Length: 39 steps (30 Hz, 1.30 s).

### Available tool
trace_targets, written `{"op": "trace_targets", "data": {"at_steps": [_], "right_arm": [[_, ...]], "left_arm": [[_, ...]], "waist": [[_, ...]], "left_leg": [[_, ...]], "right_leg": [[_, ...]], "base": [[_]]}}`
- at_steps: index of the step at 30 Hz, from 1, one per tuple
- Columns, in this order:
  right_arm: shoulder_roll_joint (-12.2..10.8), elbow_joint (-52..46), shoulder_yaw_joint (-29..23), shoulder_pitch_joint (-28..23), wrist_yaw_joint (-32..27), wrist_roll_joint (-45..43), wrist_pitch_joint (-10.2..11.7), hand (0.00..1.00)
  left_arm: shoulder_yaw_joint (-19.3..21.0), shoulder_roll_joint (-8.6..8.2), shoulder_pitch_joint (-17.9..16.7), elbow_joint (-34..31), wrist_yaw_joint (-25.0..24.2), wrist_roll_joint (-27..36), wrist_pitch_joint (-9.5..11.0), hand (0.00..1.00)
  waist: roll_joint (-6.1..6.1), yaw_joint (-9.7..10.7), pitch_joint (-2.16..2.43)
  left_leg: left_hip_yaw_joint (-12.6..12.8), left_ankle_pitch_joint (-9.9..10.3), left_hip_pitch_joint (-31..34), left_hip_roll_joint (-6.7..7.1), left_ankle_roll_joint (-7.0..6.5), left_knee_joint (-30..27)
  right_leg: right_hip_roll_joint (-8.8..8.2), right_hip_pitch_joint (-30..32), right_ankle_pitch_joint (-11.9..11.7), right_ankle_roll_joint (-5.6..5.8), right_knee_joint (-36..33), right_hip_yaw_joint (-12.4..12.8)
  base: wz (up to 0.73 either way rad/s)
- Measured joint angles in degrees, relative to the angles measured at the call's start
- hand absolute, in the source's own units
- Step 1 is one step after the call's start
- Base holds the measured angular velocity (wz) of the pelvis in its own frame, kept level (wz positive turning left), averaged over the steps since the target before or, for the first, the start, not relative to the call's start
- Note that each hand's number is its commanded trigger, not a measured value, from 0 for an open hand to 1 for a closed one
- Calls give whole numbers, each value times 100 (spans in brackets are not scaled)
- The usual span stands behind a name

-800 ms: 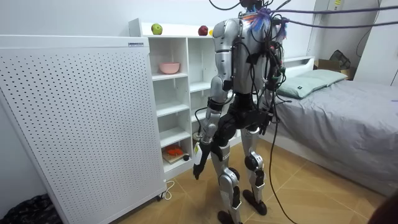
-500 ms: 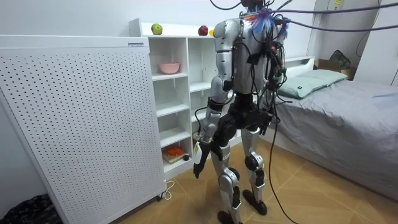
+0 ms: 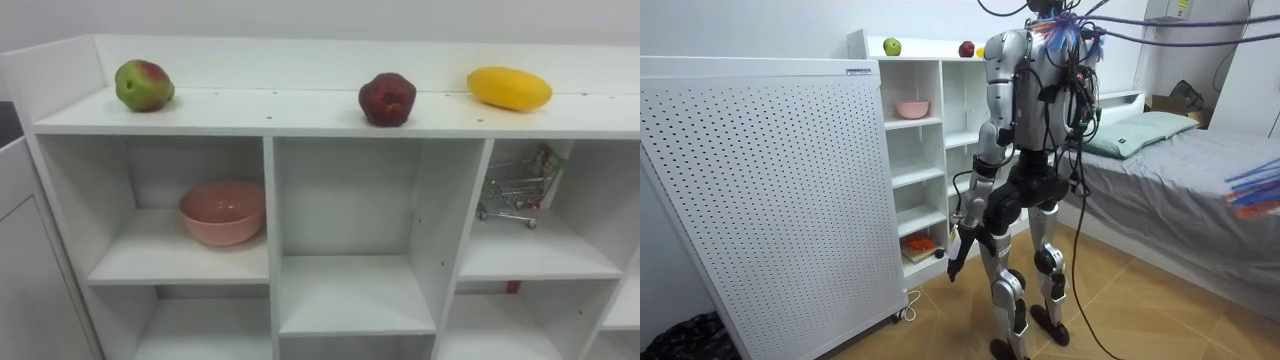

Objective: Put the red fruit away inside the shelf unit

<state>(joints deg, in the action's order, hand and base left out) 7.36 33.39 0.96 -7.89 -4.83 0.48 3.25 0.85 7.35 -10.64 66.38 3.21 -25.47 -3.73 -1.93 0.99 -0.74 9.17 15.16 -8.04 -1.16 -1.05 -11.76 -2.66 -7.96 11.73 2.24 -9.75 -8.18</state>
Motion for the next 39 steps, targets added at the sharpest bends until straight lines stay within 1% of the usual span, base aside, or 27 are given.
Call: {"op": "trace_targets", "data": {"at_steps": [1, 2, 3, 4, 5, 6, 9, 10, 11, 12, 13, 15, 17, 18, 20, 24, 26, 28, 30, 31, 33, 35, 36, 37, 39], "right_arm": [[-12, -554, 101, -8, -61, -77, 58, 0], [-12, -958, 210, -6, -120, -78, 170, 0], [-15, -1119, 249, 0, -144, -65, 225, 0], [-34, -1409, 292, -3, -173, -65, 252, 0], [-55, -1750, 299, -33, -193, -53, 245, 0], [-59, -1895, 313, -33, -213, -49, 246, 0], [-42, -2419, 403, -27, -279, -32, 256, 0], [-31, -2612, 406, -25, -294, -34, 256, 0], [-7, -2847, 414, -17, -362, -32, 258, 0], [7, -2954, 422, 2, -405, -32, 269, 0], [23, -3099, 436, 35, -486, -31, 349, 0], [46, -3208, 448, 55, -566, -30, 425, 0], [56, -3225, 451, 111, -652, -36, 430, 0], [72, -3263, 450, 131, -712, -24, 429, 0], [120, -3442, 449, 175, -795, -22, 428, 0], [254, -3912, 435, 367, -1018, 132, 450, 0], [289, -4125, 401, 506, -1168, 218, 593, 0], [291, -4143, 392, 628, -1259, 249, 734, 0], [298, -4149, 378, 709, -1355, 251, 749, 0], [300, -4149, 367, 745, -1418, 250, 749, 0], [349, -4197, 362, 770, -1510, 246, 746, 0], [426, -4386, 273, 781, -1560, 203, 746, 0], [438, -4416, 239, 797, -1581, 174, 746, 0], [473, -4455, 197, 847, -1632, 159, 746, 0], [506, -4485, 124, 958, -1672, 140, 746, 0]], "left_arm": [[-50, 10, -14, -3, 84, 1, 34, 0], [-123, 26, -18, -29, 132, 1, 40, 0], [-140, 29, -25, -61, 141, 5, 42, 0], [-154, 32, -21, -69, 161, 2, 42, 0], [-153, 28, -19, -72, 164, -2, 50, 0], [-154, 25, -20, -71, 164, -2, 54, 0], [-174, 20, -20, -63, 164, 2, 76, 0], [-185, 19, -21, -51, 162, 1, 104, 0], [-225, 25, -24, -61, 162, 3, 128, 0], [-242, 25, -22, -71, 163, 3, 132, 0], [-289, 32, -18, -90, 165, 4, 133, 0], [-367, 39, -21, -121, 172, 6, 137, 0], [-478, 46, -13, -121, 177, 3, 140, 0], [-560, 54, -16, -120, 176, 2, 144, 0], [-588, 61, -17, -113, 158, 4, 159, 0], [-668, 129, -53, -88, 128, 5, 193, 0], [-664, 146, -60, 7, 129, 7, 266, 0], [-659, 146, -85, 4, 130, 6, 285, 0], [-658, 146, -140, -2, 130, 4, 288, 0], [-659, 146, -167, -3, 128, 4, 286, 0], [-659, 146, -169, -4, 111, 3, 280, 0], [-651, 147, -159, -17, 74, 2, 278, 0], [-643, 147, -161, -24, 56, 2, 278, 0], [-612, 147, -172, -33, 9, 3, 278, 0], [-576, 144, -186, -47, -46, -5, 271, 0]], "waist": [[-1, 0, 0], [-5, 6, 5], [-8, 5, 8], [-36, -6, 26], [-17, -20, 20], [-16, -24, 24], [28, -58, 40], [57, -99, 67], [92, -140, 88], [111, -140, 83], [135, -132, 84], [150, -141, 82], [156, -134, 79], [156, -148, 78], [161, -141, 70], [111, -146, 66], [70, -162, 58], [37, -158, 66], [14, -163, 59], [-4, -165, 47], [-28, -189, 55], [-28, -281, 55], [-43, -291, 65], [-37, -295, 62], [-53, -276, 72]], "left_leg": [[-7, 0, 22, -1, 1, 0], [-9, -1, 40, 0, 2, -2], [-11, -1, 43, 0, 2, -2], [1, -1, 44, 1, 2, 1], [12, -1, 56, 2, 2, 4], [11, -1, 60, 3, 2, 6], [17, -1, 34, 3, 2, 21], [15, -1, 23, 0, 2, 26], [-12, -2, 25, -2, 2, 36], [-26, -2, 23, -3, 2, 41], [-47, -3, 22, -6, 3, 44], [-68, -4, 1, -14, 4, 50], [-162, -7, -25, -18, 9, 80], [-166, -10, -29, -19, 15, 97], [-170, -12, -26, -18, 18, 104], [-176, -21, -38, -20, 33, 106], [-176, -23, -69, -23, 36, 102], [-176, -23, -102, -24, 36, 95], [-177, -24, -148, -23, 36, 94], [-179, -24, -157, -23, 36, 89], [-186, -24, -152, -23, 37, 78], [-190, -24, -142, -23, 38, 61], [-195, -24, -143, -23, 38, 60], [-214, -25, -143, -22, 39, 58], [-233, -26, -132, -21, 41, 47]], "right_leg": [[1, 9, -1, -1, 3, -10], [1, 28, -2, -1, 7, -15], [2, 32, -2, -1, 8, -13], [3, 40, -3, -2, 4, 17], [2, 71, -3, -2, 3, 32], [1, 70, -3, -2, 1, 32], [10, 86, -4, -2, 6, 105], [19, 105, -5, -3, 7, 167], [27, 99, -7, -8, 6, 177], [31, 100, -11, -13, 9, 179], [36, 99, -13, -17, 11, 184], [48, 87, -14, -19, 13, 202], [65, 66, -16, -23, 14, 206], [69, 70, -16, -23, 11, 213], [68, 75, -16, -23, 10, 210], [68, 50, -20, -29, 11, 193], [69, 5, -21, -31, 13, 191], [69, -25, -23, -34, 15, 191], [68, -62, -24, -36, 15, 184], [67, -95, -25, -37, 15, 176], [63, -92, -27, -40, 9, 169], [63, -92, -32, -47, 3, 168], [63, -95, -32, -47, 2, 163], [63, -104, -32, -47, 3, 150], [65, -107, -32, -48, 2, 135]], "base": [[4], [3], [0], [0], [-4], [-9], [-11], [-20], [-19], [-9], [0], [0], [-2], [0], [0], [0], [0], [0], [0], [0], [0], [0], [4], [5], [6]]}}
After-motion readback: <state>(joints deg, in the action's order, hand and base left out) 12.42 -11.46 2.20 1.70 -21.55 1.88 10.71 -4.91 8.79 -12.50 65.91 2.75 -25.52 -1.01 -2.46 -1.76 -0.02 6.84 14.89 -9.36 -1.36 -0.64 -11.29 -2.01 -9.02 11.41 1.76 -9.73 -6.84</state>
